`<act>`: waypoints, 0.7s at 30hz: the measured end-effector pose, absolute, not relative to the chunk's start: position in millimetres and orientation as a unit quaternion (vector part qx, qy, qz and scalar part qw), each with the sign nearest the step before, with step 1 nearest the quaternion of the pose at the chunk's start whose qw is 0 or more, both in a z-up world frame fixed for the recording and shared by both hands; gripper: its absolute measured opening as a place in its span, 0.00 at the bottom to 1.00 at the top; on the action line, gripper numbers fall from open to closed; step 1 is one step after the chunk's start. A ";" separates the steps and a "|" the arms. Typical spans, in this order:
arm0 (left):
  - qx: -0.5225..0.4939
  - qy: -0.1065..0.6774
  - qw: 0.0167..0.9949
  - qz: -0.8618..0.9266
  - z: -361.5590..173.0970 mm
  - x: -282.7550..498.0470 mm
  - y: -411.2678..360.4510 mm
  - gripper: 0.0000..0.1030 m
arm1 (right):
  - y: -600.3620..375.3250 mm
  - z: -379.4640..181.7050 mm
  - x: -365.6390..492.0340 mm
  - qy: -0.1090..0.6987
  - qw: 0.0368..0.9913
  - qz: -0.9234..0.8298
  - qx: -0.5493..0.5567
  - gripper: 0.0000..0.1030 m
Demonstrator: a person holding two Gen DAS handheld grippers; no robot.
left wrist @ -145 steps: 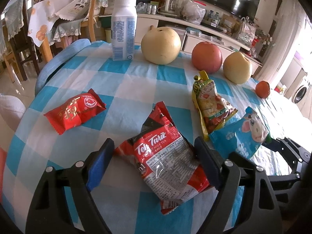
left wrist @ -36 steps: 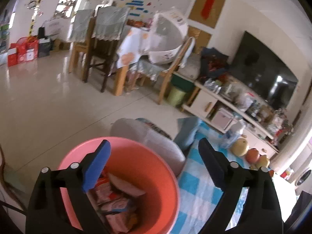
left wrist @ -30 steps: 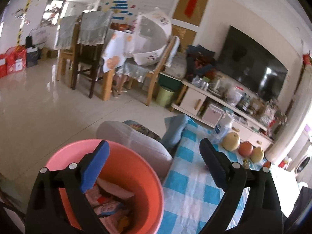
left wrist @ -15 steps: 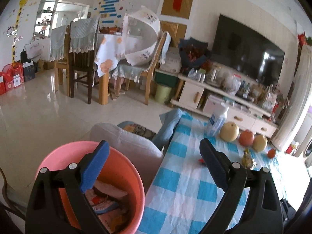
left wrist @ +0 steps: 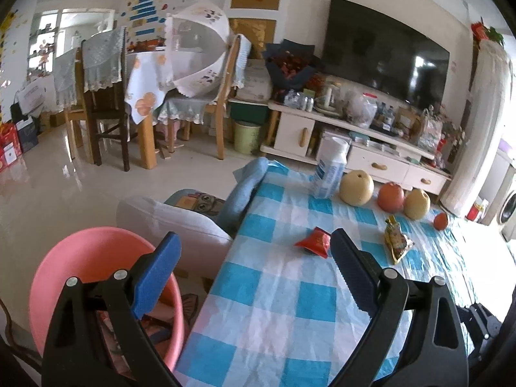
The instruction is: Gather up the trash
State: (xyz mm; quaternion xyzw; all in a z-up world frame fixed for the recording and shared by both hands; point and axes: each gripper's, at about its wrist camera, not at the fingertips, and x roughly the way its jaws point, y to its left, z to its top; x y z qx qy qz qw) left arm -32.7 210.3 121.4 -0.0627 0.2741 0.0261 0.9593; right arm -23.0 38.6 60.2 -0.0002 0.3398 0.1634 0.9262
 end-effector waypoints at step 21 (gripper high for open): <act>0.041 0.308 0.950 -0.026 93.9 -8.0 123.4 0.91 | -37.2 55.2 -5.9 0.352 0.928 0.112 0.041 0.92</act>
